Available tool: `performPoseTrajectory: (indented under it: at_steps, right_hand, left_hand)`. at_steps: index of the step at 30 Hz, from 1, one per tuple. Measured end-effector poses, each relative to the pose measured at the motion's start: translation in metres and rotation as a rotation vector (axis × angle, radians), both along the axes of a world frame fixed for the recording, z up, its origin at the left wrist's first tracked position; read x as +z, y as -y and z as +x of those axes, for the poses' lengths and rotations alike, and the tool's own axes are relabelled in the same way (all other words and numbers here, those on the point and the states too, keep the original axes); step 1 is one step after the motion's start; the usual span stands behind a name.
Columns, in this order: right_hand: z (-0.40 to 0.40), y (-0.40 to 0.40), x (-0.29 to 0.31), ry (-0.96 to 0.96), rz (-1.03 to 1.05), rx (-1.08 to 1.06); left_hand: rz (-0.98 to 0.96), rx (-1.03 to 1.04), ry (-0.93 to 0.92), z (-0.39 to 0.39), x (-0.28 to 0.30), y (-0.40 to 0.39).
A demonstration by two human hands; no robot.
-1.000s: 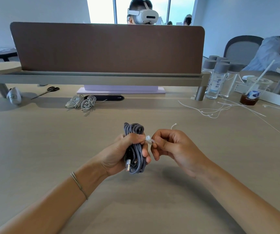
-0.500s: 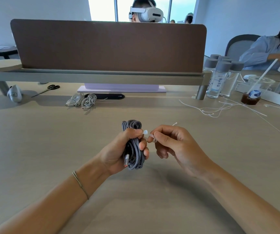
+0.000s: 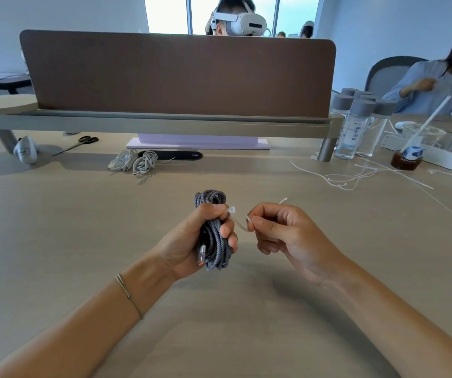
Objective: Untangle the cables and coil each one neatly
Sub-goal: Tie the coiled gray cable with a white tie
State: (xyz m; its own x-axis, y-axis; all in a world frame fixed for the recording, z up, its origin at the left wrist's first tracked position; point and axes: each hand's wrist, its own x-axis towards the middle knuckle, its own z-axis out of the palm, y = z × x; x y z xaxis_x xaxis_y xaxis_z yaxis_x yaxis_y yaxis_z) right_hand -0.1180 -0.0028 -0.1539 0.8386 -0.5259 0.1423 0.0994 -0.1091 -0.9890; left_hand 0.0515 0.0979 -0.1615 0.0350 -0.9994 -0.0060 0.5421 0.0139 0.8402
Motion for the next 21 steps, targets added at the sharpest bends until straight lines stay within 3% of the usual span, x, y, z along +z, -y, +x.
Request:
performPoseTrajectory:
  at_steps: [7,21]
  right_hand:
    - [0.0003,-0.0054,0.0024,0.0,-0.022,0.013]
    - [0.0016,-0.0013,-0.0047,0.031,-0.016,0.044]
  left_hand:
    - [0.003,-0.043,0.176,-0.0003,-0.0048,0.0008]
    - [-0.016,-0.086,0.229,-0.0004,-0.0044,-0.0004]
